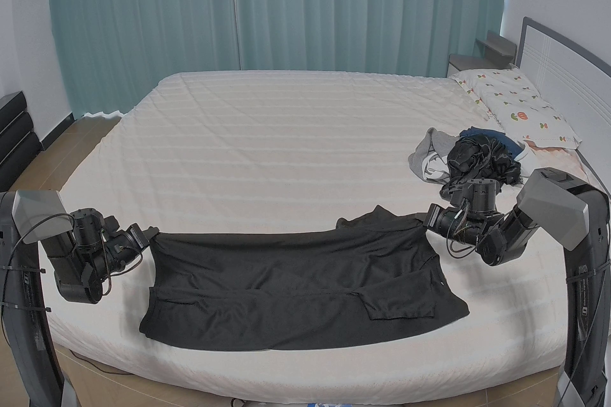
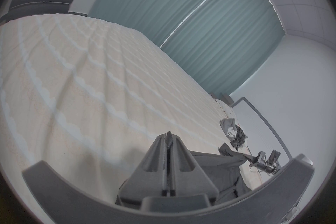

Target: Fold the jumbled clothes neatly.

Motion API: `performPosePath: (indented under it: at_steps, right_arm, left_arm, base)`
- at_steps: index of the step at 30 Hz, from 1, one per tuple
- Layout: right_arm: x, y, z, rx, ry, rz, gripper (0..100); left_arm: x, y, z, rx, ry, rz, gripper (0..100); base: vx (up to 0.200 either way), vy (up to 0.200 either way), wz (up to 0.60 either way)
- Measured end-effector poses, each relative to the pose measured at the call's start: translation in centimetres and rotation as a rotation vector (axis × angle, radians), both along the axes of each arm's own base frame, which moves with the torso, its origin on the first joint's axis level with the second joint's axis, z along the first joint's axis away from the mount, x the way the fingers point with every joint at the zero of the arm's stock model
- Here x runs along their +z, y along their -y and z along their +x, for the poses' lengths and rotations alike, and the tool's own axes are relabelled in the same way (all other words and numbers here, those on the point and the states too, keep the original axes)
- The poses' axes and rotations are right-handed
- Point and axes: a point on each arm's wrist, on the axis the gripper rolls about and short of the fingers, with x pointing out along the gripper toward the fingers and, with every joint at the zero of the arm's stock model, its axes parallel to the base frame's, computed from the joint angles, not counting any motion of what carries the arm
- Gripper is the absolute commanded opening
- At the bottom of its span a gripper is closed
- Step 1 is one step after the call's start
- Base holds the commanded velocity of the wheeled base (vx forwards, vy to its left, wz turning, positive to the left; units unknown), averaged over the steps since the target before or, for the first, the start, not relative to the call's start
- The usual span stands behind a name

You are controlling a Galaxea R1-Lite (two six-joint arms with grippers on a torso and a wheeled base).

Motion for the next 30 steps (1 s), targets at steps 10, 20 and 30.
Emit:
performPosePath:
  at_steps: [10,20,30]
  right_arm:
    - [-0.5,0.7,-2.0,0.04,-0.003,-0.071,0]
    - [-1.2,1.0,-3.9,0.062,-0.013,-0.099,0]
    - [-3.0,1.4,-6.4,0.111,-0.077,-0.157,0]
  left_arm:
    - [-1.3,-0.7,-1.5,-0.063,0.013,0.116,0]
    - [-2.5,-1.3,-3.3,-0.169,0.062,0.203,0]
    - [-4.0,-1.1,-4.2,-0.207,-0.002,0.24,0]
  base:
    - [0.0,0.0,0.0]
    - [0.0,0.0,0.0]
    - [0.0,0.0,0.0]
